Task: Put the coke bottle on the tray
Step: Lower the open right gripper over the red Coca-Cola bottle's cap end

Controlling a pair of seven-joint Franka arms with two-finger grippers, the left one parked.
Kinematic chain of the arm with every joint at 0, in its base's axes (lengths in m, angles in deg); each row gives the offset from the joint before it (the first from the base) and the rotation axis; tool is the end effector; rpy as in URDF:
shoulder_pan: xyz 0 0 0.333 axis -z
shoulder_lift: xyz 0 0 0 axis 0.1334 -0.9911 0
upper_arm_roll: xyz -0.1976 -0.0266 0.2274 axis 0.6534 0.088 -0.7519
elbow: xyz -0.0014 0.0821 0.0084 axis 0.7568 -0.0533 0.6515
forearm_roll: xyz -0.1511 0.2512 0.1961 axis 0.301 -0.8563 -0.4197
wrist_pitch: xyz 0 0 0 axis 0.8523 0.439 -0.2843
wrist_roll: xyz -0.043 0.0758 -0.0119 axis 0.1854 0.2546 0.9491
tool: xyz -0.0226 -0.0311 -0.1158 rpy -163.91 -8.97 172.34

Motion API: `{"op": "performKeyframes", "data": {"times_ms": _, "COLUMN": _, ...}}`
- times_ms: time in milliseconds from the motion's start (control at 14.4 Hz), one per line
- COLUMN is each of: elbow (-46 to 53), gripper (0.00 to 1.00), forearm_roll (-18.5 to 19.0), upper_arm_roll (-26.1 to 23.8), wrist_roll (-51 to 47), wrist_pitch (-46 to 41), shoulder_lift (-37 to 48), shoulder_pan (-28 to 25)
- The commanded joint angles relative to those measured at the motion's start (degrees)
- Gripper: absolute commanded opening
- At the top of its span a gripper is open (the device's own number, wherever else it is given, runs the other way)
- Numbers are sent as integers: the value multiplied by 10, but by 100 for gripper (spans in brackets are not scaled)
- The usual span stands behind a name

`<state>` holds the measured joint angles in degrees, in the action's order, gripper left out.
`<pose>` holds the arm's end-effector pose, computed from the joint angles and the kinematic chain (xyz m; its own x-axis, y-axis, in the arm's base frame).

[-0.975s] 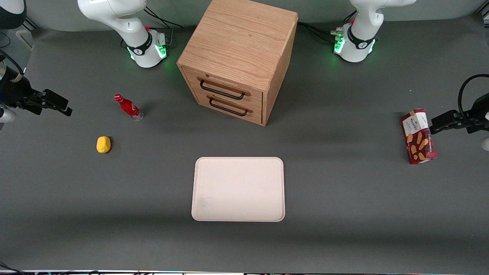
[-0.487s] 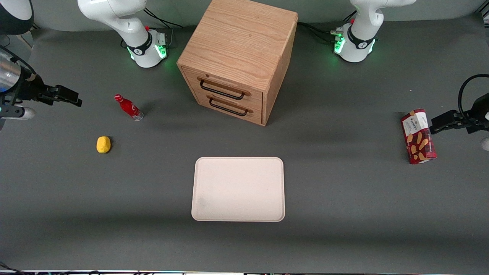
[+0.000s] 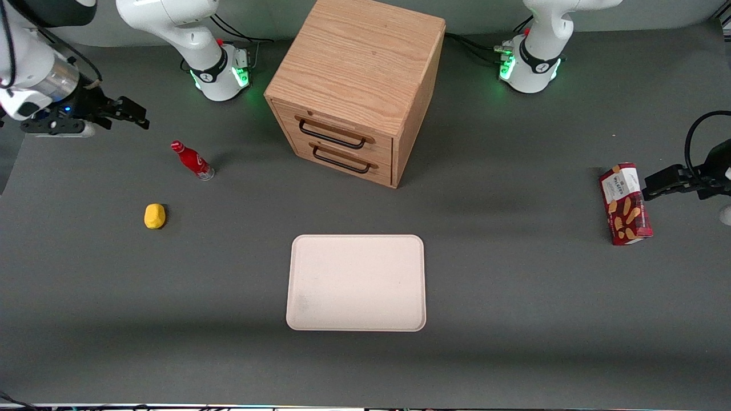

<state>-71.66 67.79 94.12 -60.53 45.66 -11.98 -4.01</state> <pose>0.3554 -0.0213 0.4846 0.9930 -0.0643 -0.0992 -0.0685 -0.9969 -0.0397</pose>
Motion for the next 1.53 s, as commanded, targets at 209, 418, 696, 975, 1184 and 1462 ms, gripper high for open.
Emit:
{"op": "performKeyframes", "data": {"times_ms": 209, "elbow": -139, "gripper": 100, "forearm_roll": 24, "upper_arm_roll": -1, "wrist_roll": 5, "wrist_pitch": 82, "shoulder_lift": 85, "shoulder_pan": 1}}
{"op": "performKeyframes", "data": {"times_ms": 418, "elbow": -179, "gripper": 100, "forearm_roll": 28, "upper_arm_roll": -1, "wrist_roll": 6, "wrist_pitch": 136, "shoulder_lift": 82, "shoulder_pan": 2}}
{"op": "performKeyframes", "data": {"times_ms": 696, "elbow": -209, "gripper": 100, "forearm_roll": 45, "upper_arm_roll": 6, "wrist_roll": 5, "wrist_pitch": 241, "shoulder_lift": 23, "shoulder_pan": 3}}
{"op": "performKeyframes", "data": {"times_ms": 975, "elbow": -225, "gripper": 100, "forearm_roll": 45, "upper_arm_roll": 28, "wrist_roll": 6, "wrist_pitch": 303, "shoulder_lift": -34, "shoulder_pan": 3}}
{"op": "performKeyframes", "data": {"times_ms": 1184, "elbow": -226, "gripper": 100, "forearm_roll": 45, "upper_arm_roll": 35, "wrist_roll": 6, "wrist_pitch": 304, "shoulder_lift": -56, "shoulder_pan": 3}}
{"op": "performKeyframes", "data": {"times_ms": 1462, "elbow": -238, "gripper": 100, "forearm_roll": 45, "upper_arm_roll": 35, "wrist_roll": 6, "wrist_pitch": 300, "shoulder_lift": -56, "shoulder_pan": 3}}
